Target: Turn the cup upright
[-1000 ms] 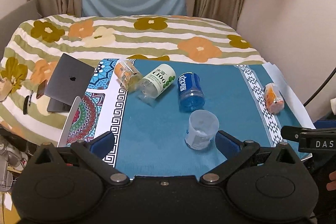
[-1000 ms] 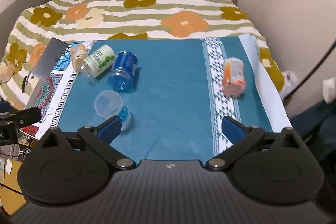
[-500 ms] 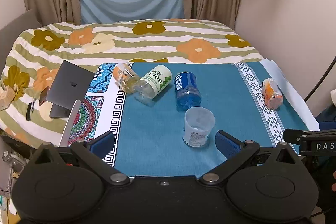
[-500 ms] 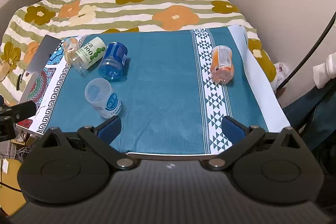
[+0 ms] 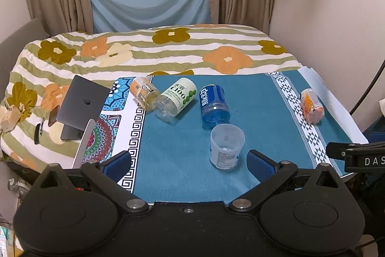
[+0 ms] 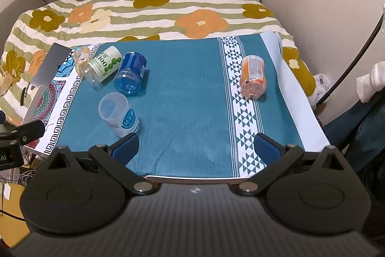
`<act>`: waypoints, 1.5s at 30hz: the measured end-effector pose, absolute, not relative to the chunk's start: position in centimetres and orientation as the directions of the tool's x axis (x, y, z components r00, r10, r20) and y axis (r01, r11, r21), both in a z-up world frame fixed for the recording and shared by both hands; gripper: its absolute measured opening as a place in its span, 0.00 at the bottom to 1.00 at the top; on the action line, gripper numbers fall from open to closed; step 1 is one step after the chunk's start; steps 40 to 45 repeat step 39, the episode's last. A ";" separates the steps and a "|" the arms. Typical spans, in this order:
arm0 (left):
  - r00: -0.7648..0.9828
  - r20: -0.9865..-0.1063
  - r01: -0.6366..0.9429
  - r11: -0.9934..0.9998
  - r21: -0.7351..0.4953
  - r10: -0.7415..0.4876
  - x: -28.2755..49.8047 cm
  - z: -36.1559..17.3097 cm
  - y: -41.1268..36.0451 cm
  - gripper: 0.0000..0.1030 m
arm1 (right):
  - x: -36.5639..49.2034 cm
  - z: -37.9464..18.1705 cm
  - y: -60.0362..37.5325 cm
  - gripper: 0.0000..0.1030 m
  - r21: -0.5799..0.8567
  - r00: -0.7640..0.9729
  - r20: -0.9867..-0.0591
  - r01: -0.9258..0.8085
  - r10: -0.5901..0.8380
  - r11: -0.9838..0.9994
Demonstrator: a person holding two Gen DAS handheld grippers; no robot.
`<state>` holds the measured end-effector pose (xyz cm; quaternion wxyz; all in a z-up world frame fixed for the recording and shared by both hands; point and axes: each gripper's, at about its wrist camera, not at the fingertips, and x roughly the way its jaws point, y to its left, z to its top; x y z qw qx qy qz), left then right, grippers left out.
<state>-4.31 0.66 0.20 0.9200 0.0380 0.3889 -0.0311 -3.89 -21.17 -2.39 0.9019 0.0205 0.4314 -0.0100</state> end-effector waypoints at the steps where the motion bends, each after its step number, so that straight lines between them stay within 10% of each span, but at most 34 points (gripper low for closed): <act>1: 0.696 -0.718 0.088 0.995 0.046 -0.028 -4.3 0.2 0.6 1.00 | -3.9 -2.3 -21.2 1.00 0.030 0.628 -0.778 0.036 0.000 0.999; 45: 0.692 -0.721 0.074 0.997 0.021 -0.036 -2.7 0.2 1.0 1.00 | -3.0 -2.0 -21.1 1.00 0.027 0.629 -0.777 0.037 -0.002 0.999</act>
